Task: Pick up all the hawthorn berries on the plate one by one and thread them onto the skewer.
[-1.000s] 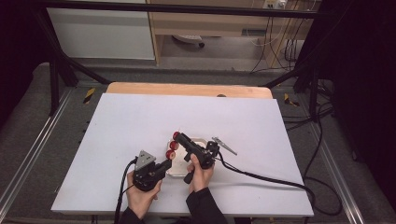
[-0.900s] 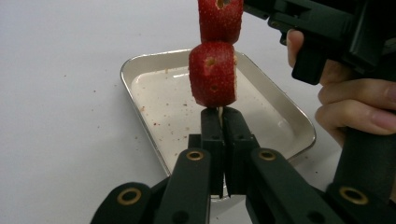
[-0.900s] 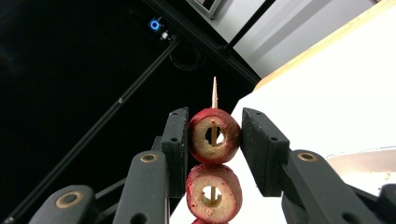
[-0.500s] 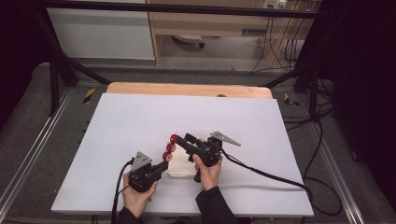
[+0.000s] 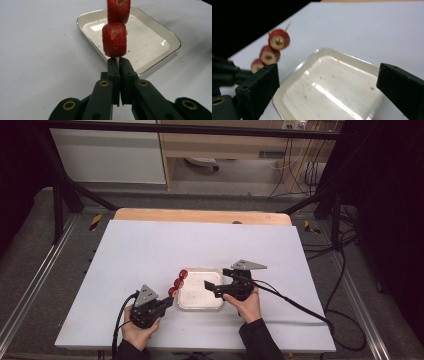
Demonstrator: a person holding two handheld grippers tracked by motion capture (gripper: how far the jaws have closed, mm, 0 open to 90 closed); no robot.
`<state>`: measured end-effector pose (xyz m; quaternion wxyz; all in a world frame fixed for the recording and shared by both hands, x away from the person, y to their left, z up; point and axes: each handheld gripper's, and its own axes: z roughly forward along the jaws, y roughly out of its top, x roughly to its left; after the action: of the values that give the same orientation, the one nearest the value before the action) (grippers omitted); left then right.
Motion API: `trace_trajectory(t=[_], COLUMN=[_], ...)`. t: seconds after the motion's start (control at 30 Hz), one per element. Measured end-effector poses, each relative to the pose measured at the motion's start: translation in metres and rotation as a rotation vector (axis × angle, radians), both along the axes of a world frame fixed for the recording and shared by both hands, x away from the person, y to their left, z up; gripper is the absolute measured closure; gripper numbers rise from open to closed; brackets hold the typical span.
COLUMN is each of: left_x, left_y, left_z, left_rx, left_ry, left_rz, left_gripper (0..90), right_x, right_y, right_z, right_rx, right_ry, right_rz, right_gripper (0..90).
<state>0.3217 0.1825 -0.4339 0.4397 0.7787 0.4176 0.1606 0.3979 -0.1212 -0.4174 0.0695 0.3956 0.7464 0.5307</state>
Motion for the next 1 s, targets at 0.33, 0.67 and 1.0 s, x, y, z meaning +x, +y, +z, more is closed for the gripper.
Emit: trace_trajectory(t=[0.33,0.67,1.0], left_x=[0.004,0.013,0.03], left_y=[0.0,-0.005,-0.012], left_z=[0.001,0.008,0.02], left_rx=[0.024,0.051,0.096], left_ry=[0.037,0.076,0.107], left_rz=[-0.052,-0.091,-0.107], left_gripper=[87.8,87.8,87.7], right_x=[-0.009,-0.02,-0.029], right_y=[-0.045,-0.091,-0.116], right_z=[-0.014,-0.033,-0.035], right_rx=[-0.149,-0.196,-0.218], right_ry=[-0.007,0.027,-0.003], right_rz=[0.062,0.097,0.051], right_gripper=[1.1,1.4,1.4])
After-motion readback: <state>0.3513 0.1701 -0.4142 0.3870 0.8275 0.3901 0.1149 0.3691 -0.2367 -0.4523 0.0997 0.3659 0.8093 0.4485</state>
